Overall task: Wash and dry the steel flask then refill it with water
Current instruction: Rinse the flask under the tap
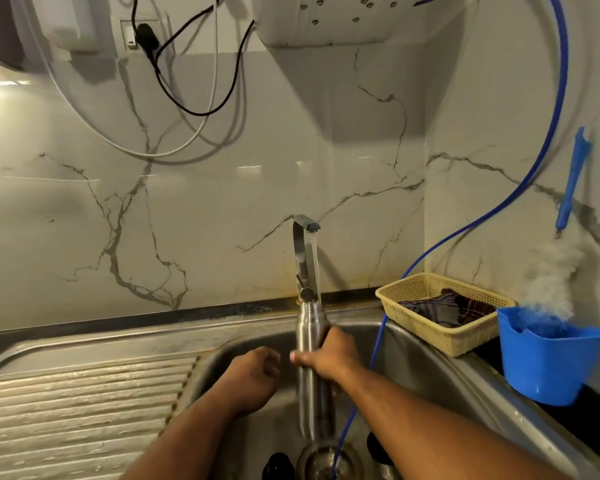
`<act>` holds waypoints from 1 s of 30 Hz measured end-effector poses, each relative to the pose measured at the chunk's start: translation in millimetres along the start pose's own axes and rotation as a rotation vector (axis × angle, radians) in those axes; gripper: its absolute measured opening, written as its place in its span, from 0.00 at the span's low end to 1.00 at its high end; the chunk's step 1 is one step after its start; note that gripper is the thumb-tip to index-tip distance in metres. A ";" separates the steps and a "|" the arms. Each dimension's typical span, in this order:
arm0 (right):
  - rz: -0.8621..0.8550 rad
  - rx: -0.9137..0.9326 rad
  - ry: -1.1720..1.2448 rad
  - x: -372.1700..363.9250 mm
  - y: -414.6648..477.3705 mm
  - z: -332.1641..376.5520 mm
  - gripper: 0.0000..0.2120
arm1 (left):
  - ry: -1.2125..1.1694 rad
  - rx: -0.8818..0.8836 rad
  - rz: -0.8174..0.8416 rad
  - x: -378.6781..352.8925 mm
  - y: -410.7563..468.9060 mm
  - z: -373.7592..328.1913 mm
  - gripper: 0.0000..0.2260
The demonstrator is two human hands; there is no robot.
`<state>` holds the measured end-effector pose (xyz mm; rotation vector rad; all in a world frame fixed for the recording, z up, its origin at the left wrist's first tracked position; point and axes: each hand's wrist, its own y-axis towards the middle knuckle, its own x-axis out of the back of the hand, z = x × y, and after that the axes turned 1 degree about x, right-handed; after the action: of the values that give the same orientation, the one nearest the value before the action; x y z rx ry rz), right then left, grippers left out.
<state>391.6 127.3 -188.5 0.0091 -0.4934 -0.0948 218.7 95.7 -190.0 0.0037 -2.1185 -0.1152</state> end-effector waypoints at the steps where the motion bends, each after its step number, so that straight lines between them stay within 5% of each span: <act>1: -0.070 0.055 0.038 1.4 1.1 3.7 0.32 | -0.004 -0.002 -0.002 0.5 0.8 0.0 0.20; 3: -0.121 0.092 0.129 6.2 4.2 9.6 0.31 | -0.013 0.003 -0.011 1.5 0.2 -1.0 0.19; 7: 0.072 -0.074 0.010 4.6 -5.4 -0.8 0.30 | -0.010 0.003 -0.023 0.4 0.3 -1.6 0.18; 11: -0.090 0.065 0.079 11.7 0.8 7.5 0.30 | -0.020 0.007 -0.025 0.9 1.4 -2.6 0.18; 15: 0.049 -0.069 0.042 9.0 -7.4 3.4 0.29 | -0.021 0.009 -0.021 0.7 -0.7 -2.2 0.18; 19: -0.136 0.097 0.138 12.6 -2.8 13.3 0.29 | -0.018 -0.006 -0.027 2.7 0.3 -2.0 0.19; 23: 0.027 -0.041 0.029 7.2 -9.3 7.0 0.29 | -0.014 -0.005 -0.021 1.4 -0.3 -1.6 0.18; 27: -0.133 0.099 0.055 10.9 -2.8 13.0 0.29 | -0.005 -0.008 -0.036 1.8 1.2 -1.6 0.18; 30: -0.033 -0.005 0.050 13.0 -4.5 9.3 0.29 | -0.007 -0.014 -0.033 1.1 0.3 -2.7 0.19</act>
<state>398.2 121.7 -174.3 0.0152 -0.4426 -0.1280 220.5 95.8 -187.7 0.0296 -2.1254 -0.1499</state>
